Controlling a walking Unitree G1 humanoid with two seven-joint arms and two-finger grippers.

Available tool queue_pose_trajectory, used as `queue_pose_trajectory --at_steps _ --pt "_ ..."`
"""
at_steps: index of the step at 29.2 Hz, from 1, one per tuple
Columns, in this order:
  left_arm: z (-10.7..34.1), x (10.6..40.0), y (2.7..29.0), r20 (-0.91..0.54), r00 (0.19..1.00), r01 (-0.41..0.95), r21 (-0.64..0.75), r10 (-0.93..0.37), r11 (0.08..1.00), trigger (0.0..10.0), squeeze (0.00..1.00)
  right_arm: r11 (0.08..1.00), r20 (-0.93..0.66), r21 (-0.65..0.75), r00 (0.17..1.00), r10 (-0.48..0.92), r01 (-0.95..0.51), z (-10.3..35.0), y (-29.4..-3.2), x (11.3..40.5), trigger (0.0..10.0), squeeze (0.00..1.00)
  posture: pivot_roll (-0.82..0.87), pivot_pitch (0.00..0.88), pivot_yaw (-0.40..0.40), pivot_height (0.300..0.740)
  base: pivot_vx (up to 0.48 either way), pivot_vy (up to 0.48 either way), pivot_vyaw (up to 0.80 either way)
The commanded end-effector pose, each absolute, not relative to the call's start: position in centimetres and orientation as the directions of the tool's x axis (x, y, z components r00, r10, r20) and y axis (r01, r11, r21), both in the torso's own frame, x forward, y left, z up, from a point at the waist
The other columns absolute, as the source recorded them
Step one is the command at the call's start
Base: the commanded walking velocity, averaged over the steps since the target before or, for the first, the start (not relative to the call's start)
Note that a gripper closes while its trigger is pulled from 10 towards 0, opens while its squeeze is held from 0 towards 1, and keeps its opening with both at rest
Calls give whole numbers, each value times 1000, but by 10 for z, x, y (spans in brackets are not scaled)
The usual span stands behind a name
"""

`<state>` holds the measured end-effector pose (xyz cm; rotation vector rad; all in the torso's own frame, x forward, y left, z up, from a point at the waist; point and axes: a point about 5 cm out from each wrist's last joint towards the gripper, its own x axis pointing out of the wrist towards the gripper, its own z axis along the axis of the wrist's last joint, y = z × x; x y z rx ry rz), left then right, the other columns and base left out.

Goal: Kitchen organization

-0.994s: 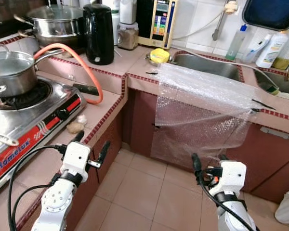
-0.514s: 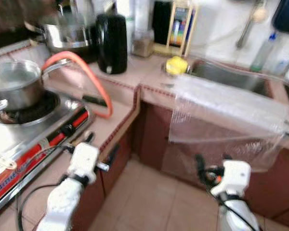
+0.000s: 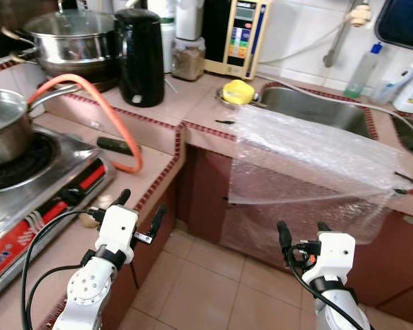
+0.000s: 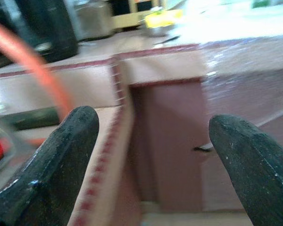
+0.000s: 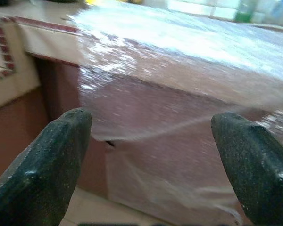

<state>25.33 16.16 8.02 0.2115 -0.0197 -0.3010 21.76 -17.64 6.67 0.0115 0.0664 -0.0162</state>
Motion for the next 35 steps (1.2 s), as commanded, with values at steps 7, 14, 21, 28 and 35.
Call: queue_pose_trajectory --at_steps 7,14,21,28,35 --pt "81 253 157 -18 949 312 219 -316 924 10000 0 1000 -60 4 998 -28 29 69 -181 218 10000 0 196 0 -51 740 0 -480 0" --pt "80 253 156 -23 948 316 219 -318 923 10000 0 1000 -59 3 998 -29 29 70 -181 218 10000 0 195 0 -52 740 0 -480 0" --pt "80 253 156 -26 948 314 223 -316 923 10000 0 1000 -56 2 998 -27 27 71 -181 218 10000 0 195 0 -56 740 0 -480 0" --pt "81 253 158 -17 953 299 227 -303 927 10000 0 1000 -52 1 998 -25 25 72 -181 219 10000 0 199 0 -56 740 0 -187 0" --pt "84 255 165 1 965 255 235 -262 938 10000 0 1000 -45 -3 999 -25 25 74 -181 222 10000 0 202 0 -54 740 0 0 -206"
